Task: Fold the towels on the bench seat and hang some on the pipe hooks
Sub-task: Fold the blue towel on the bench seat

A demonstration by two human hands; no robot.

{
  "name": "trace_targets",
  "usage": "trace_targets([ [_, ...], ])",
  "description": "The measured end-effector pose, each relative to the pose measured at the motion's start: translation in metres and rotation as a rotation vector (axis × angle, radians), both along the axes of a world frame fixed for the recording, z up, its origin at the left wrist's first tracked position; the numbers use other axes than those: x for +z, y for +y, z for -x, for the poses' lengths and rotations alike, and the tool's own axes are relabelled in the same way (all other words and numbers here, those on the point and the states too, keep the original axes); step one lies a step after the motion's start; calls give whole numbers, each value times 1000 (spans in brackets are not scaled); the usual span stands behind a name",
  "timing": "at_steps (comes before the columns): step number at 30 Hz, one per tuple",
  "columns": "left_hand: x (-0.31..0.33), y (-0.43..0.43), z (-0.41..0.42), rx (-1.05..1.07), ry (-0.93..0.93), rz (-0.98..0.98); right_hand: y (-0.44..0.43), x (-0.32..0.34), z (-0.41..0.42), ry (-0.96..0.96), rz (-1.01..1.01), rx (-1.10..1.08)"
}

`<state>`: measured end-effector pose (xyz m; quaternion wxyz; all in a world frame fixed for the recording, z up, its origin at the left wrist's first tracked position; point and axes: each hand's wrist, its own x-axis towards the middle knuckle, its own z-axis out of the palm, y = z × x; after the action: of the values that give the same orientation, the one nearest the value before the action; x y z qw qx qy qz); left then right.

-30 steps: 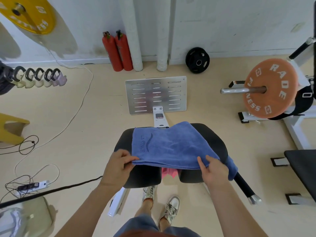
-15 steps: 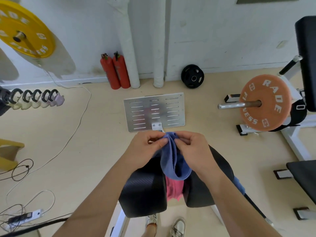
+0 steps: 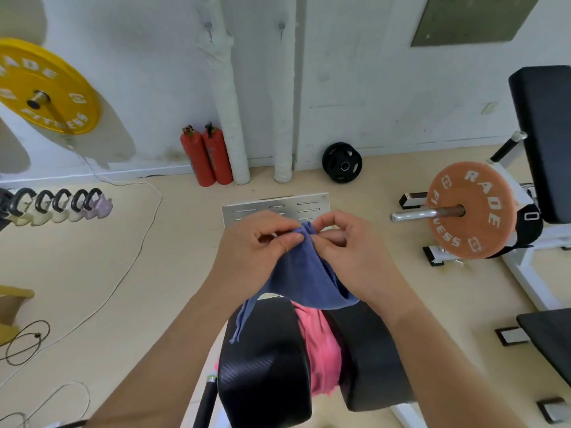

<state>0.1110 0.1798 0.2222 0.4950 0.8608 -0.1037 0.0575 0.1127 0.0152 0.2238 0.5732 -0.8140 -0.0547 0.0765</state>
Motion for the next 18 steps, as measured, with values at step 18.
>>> trace_targets([
  [18,25,23,-35,-44,-120,-122,-3,32,-31,-72,245,99],
])
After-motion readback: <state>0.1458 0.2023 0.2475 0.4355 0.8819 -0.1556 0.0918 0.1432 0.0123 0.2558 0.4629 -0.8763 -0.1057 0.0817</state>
